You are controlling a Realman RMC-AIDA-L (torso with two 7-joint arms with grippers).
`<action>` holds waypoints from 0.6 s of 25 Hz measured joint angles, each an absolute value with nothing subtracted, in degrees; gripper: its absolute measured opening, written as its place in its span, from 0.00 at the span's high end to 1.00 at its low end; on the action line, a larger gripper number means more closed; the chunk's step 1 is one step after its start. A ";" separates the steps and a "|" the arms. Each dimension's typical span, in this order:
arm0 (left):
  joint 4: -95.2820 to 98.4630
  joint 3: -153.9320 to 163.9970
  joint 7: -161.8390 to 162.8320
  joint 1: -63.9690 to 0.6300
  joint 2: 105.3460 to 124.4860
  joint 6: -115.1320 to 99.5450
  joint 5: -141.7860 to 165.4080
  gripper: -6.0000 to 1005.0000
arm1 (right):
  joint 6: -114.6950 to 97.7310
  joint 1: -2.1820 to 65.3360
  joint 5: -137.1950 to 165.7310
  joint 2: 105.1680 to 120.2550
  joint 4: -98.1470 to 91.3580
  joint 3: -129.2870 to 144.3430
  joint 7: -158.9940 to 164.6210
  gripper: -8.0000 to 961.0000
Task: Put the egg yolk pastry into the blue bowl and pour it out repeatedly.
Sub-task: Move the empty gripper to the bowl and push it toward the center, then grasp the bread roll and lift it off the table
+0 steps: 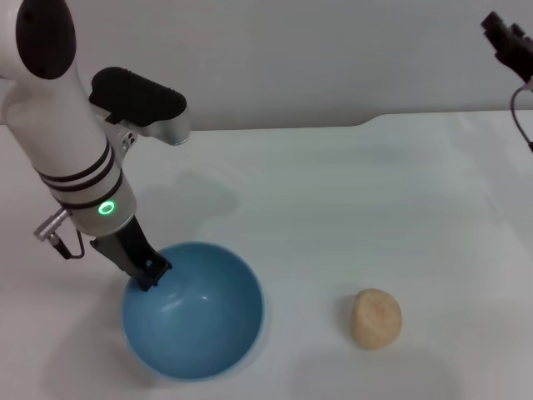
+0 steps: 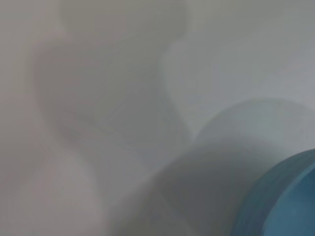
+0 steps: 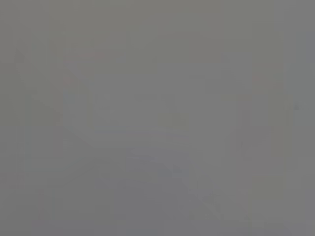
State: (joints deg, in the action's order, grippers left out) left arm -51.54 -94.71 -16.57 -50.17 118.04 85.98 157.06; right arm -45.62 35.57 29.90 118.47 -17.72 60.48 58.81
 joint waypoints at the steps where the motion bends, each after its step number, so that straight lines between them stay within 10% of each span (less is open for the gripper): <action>1: -51.69 -94.69 -16.90 -50.26 118.04 85.98 157.06 0.99 | -44.29 35.77 32.11 118.44 -18.37 60.47 61.00 0.56; 15: -58.16 -94.22 -13.56 -50.79 118.26 83.25 157.03 1.00 | -41.43 45.51 97.24 113.00 -20.78 64.77 122.41 0.56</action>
State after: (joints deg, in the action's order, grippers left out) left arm -58.16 -94.22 -13.56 -50.79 118.26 83.25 157.03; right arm -41.43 45.51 97.24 113.00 -20.78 64.77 122.41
